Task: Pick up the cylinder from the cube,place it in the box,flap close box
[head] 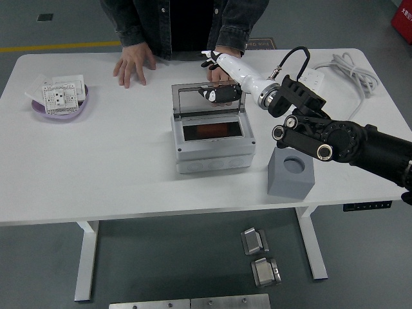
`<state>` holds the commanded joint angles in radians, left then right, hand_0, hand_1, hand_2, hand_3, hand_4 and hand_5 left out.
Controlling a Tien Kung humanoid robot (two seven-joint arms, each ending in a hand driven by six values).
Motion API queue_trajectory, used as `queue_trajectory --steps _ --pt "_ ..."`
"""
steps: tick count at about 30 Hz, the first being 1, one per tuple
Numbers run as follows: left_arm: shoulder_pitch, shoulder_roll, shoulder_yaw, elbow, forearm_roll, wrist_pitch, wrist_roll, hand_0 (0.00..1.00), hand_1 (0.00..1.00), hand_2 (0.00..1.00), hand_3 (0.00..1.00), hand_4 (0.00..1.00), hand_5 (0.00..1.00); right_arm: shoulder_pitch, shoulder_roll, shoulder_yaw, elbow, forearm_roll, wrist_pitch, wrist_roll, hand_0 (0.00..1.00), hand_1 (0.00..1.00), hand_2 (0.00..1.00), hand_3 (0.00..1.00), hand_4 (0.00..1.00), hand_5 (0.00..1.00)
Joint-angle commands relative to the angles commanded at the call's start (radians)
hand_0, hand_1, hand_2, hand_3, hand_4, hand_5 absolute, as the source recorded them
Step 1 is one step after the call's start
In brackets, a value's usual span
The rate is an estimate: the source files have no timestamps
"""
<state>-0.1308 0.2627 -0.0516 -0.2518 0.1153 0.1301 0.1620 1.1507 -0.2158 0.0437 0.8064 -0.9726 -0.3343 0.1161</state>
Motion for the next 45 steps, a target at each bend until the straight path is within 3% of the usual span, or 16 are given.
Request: queue_trajectory --steps 4,9,13,14,26,35,45 --pt "-0.004 0.001 0.006 -0.001 -0.004 0.0 -0.003 0.655 0.654 0.613 0.651 0.658 0.431 -0.001 0.016 -0.029 -0.034 0.049 -0.002 0.009 0.945 0.902 0.9 0.933 0.773 0.304" --pt "-0.004 -0.001 0.01 -0.001 -0.011 0.0 -0.005 0.655 0.654 0.612 0.651 0.656 0.433 -0.019 0.01 -0.035 -0.001 0.032 -0.021 0.013 0.944 0.896 0.89 0.935 0.778 0.318" --pt "0.001 -0.004 0.015 0.0 -0.021 0.001 -0.008 0.655 0.654 0.612 0.651 0.656 0.433 -0.044 -0.019 -0.016 0.068 -0.032 -0.04 0.004 0.944 0.896 0.89 0.935 0.778 0.318" --pt "0.002 -0.004 0.017 0.0 -0.024 0.001 -0.009 0.655 0.654 0.612 0.651 0.656 0.437 -0.051 -0.028 -0.01 0.088 -0.052 -0.043 0.001 0.942 0.893 0.882 0.931 0.743 0.272" --pt "0.006 -0.006 0.036 0.001 -0.055 0.001 -0.02 0.655 0.654 0.612 0.651 0.655 0.439 -0.106 -0.1 0.024 0.237 -0.199 -0.044 -0.031 0.933 0.888 0.878 0.929 0.753 0.301" --pt "0.016 -0.005 0.042 0.001 -0.069 0.001 -0.022 0.655 0.654 0.612 0.651 0.655 0.441 -0.133 -0.165 0.072 0.357 -0.335 -0.024 -0.091 0.921 0.885 0.876 0.929 0.757 0.327" --pt "0.019 -0.005 0.051 0.002 -0.085 0.001 -0.027 0.655 0.654 0.613 0.652 0.655 0.442 -0.162 -0.209 0.071 0.43 -0.398 0.006 -0.131 0.9 0.87 0.871 0.935 0.757 0.35"
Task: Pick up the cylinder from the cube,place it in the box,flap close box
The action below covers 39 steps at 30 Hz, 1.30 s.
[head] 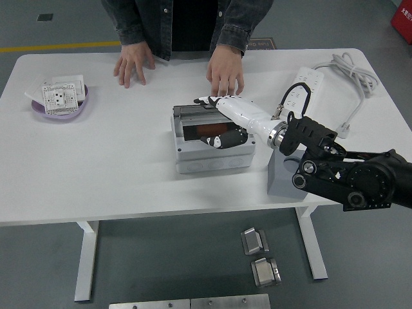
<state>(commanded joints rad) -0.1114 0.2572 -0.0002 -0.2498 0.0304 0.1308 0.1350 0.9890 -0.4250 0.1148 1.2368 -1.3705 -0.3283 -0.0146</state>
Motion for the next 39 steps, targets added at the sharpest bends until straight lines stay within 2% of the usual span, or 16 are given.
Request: queue_trajectory --steps 9,11,22,23,28,29,31,36,39 --pt "0.005 0.001 0.0 0.0 -0.004 0.0 -0.001 0.655 0.654 0.613 0.652 0.655 0.443 -0.019 -0.036 0.022 0.05 -0.045 0.018 -0.034 0.879 0.861 0.866 0.933 0.757 0.36" --pt "0.006 0.0 0.0 0.0 -0.005 0.0 -0.001 0.655 0.654 0.613 0.652 0.657 0.444 -0.023 -0.042 0.027 0.062 -0.052 0.023 -0.042 0.867 0.852 0.865 0.934 0.756 0.388" --pt "0.008 -0.004 0.0 0.001 -0.006 0.0 0.0 0.656 0.654 0.614 0.653 0.656 0.444 -0.108 -0.062 0.104 0.091 -0.052 0.023 -0.063 0.864 0.853 0.866 0.935 0.754 0.394" --pt "0.008 -0.004 0.0 0.001 -0.005 0.0 0.0 0.655 0.654 0.613 0.653 0.656 0.446 -0.113 -0.064 0.112 0.093 -0.056 0.022 -0.065 0.857 0.844 0.864 0.935 0.733 0.435" --pt "0.006 -0.003 0.0 0.001 -0.006 0.0 -0.001 0.655 0.654 0.613 0.653 0.656 0.446 -0.127 -0.072 0.138 0.096 -0.062 0.021 -0.069 0.857 0.844 0.864 0.935 0.733 0.435" --pt "0.006 -0.003 0.0 0.001 -0.006 0.0 -0.001 0.655 0.654 0.613 0.653 0.656 0.446 -0.131 -0.073 0.142 0.097 -0.066 0.021 -0.07 0.853 0.847 0.865 0.936 0.719 0.487" --pt "0.006 -0.004 0.0 0.001 -0.006 0.0 -0.001 0.655 0.654 0.613 0.653 0.656 0.446 -0.138 -0.076 0.151 0.101 -0.078 0.022 -0.074 0.853 0.847 0.865 0.936 0.719 0.487" --pt "0.007 -0.005 0.0 0.002 -0.006 -0.001 0.001 0.655 0.654 0.613 0.653 0.657 0.446 -0.171 -0.098 0.212 0.124 -0.142 0.032 -0.097 0.854 0.843 0.864 0.937 0.728 0.496" --pt "0.005 -0.003 0.0 0.002 -0.006 -0.001 0.001 0.655 0.654 0.613 0.653 0.657 0.446 -0.225 -0.126 0.278 0.14 -0.192 0.023 -0.112 0.854 0.843 0.864 0.937 0.728 0.496"
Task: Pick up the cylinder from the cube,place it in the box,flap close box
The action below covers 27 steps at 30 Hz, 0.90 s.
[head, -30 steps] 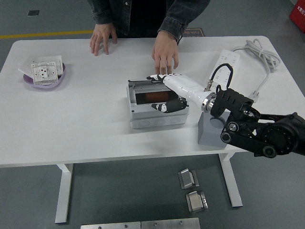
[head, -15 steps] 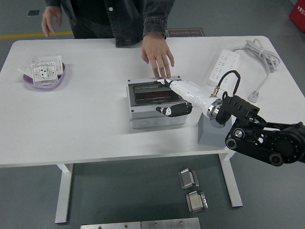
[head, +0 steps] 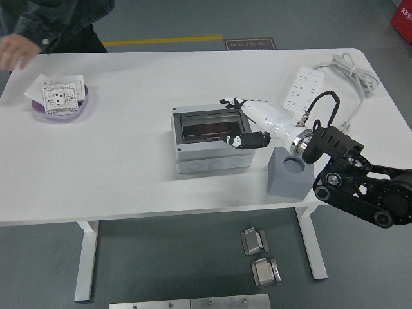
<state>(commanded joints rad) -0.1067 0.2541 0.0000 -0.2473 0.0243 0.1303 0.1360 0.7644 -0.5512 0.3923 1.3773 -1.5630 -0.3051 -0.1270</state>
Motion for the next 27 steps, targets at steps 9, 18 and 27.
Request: queue_trajectory --steps 9,18,27 --pt "0.004 0.002 0.0 0.0 -0.004 0.0 -0.001 0.655 0.655 0.614 0.653 0.657 0.445 -0.259 -0.009 0.317 0.083 0.002 -0.122 0.085 0.847 0.829 0.852 0.928 0.735 0.491" --pt "0.006 0.002 -0.013 -0.002 0.005 -0.001 -0.001 0.655 0.654 0.614 0.653 0.659 0.448 -0.547 0.085 0.65 0.084 0.269 -0.235 0.327 0.843 0.809 0.816 0.896 0.717 0.516" --pt "-0.008 0.005 -0.041 -0.003 0.027 -0.001 -0.003 0.654 0.654 0.613 0.651 0.661 0.453 -0.677 0.106 0.865 0.099 0.523 -0.226 0.526 0.843 0.792 0.786 0.839 0.715 0.528"
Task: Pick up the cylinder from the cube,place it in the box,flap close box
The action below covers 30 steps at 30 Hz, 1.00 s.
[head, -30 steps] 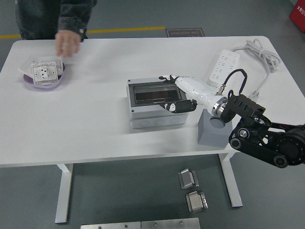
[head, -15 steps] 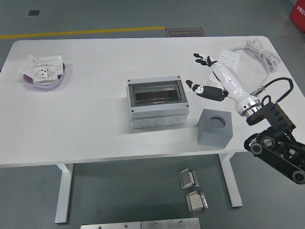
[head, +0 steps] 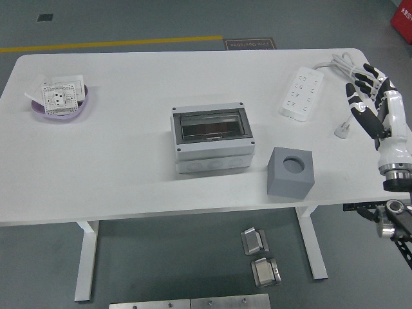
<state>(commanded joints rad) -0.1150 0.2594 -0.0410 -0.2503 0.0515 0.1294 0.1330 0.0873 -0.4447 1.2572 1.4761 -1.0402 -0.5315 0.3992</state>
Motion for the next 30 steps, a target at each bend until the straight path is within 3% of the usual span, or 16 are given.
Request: queue_trajectory --steps 7,30 --pt "-0.006 -0.004 -0.006 0.001 0.0 -0.002 0.001 0.655 0.655 0.613 0.651 0.661 0.453 -0.03 0.006 0.08 -0.007 0.141 0.009 0.051 0.848 0.794 0.786 0.832 0.715 0.523" --pt "-0.011 -0.008 -0.044 0.001 0.016 -0.003 0.003 0.655 0.655 0.614 0.647 0.65 0.446 -0.051 0.024 0.114 -0.033 0.181 0.009 0.081 0.847 0.792 0.783 0.82 0.711 0.505"
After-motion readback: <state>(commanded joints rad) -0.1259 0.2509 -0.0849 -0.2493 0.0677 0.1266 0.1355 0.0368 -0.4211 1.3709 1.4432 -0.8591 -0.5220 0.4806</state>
